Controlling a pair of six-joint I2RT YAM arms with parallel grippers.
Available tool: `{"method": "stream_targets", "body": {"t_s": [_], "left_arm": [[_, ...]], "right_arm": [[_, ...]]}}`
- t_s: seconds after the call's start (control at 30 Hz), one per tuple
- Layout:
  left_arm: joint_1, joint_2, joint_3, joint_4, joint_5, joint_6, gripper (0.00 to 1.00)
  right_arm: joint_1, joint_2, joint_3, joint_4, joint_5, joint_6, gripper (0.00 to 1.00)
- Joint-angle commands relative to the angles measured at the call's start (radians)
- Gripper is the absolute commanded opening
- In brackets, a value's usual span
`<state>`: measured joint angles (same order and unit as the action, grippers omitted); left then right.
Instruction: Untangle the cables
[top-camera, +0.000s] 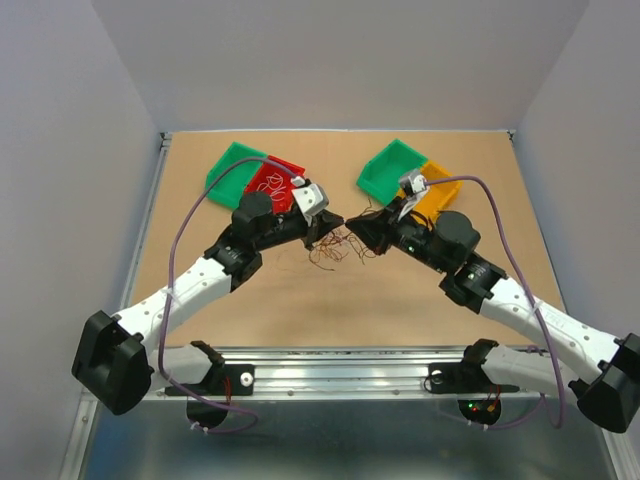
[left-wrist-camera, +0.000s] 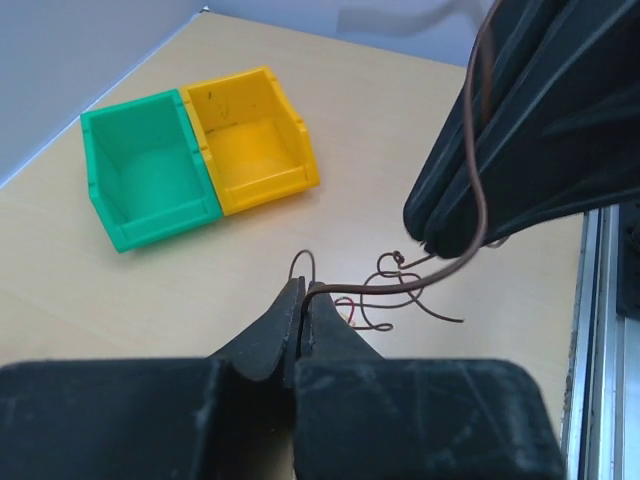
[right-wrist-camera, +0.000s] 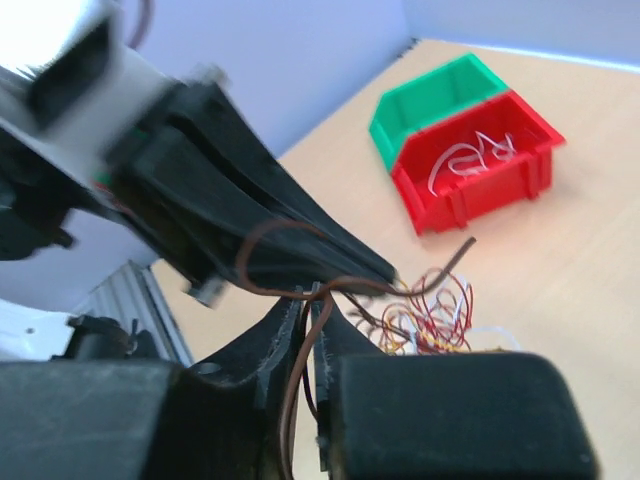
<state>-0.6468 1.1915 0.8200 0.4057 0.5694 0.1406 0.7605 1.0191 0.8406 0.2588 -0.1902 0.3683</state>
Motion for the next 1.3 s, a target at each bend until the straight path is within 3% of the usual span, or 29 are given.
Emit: {"method": "stream_targets", "body": {"t_s": [0.0, 0.1, 0.13, 0.23, 0.4, 0.57, 0.8, 1.03, 1.13, 1.27], "left_arm": [[-0.002, -0.076, 0.031, 0.009, -0.022, -0.019, 0.00], [-0.002, -0.069, 0.076, -0.051, -0.019, -0.032, 0.00], [-0.004, -0.066, 0.088, -0.065, -0.008, -0.035, 0.00], [-0.004, -0.064, 0.097, -0.071, -0.012, -0.042, 0.00], [-0.002, -0.059, 0.108, -0.077, -0.028, -0.053, 0.00], [-0.002, -0.055, 0.113, -0.084, -0.011, -0.055, 0.00], [-0.004, -0.053, 0.108, -0.085, 0.012, -0.062, 0.00], [-0.004, -0.036, 0.110, -0.088, 0.033, -0.065, 0.00], [-0.004, -0.029, 0.111, -0.091, 0.047, -0.068, 0.00], [-0.002, -0.035, 0.111, -0.096, 0.053, -0.070, 0.00]], "right_arm": [[0.000, -0.042, -0.138, 0.075, 0.185, -0.023, 0.17], [0.000, -0.071, -0.278, 0.172, 0.245, -0.035, 0.38], [0.000, -0.089, -0.340, 0.203, 0.247, -0.040, 0.55], [0.002, -0.114, -0.466, 0.321, 0.218, -0.054, 0.73], [0.000, -0.076, -0.598, 0.515, 0.040, -0.075, 0.83], [0.000, 0.065, -0.588, 0.690, -0.093, -0.080, 0.92], [0.002, 0.258, -0.489, 0.819, -0.028, -0.081, 0.91], [0.002, 0.354, -0.443, 0.971, 0.005, -0.043, 0.88], [0.002, 0.407, -0.400, 0.987, 0.044, -0.010, 0.75], [0.002, 0.449, -0.376, 0.991, 0.083, 0.011, 0.35]]}}
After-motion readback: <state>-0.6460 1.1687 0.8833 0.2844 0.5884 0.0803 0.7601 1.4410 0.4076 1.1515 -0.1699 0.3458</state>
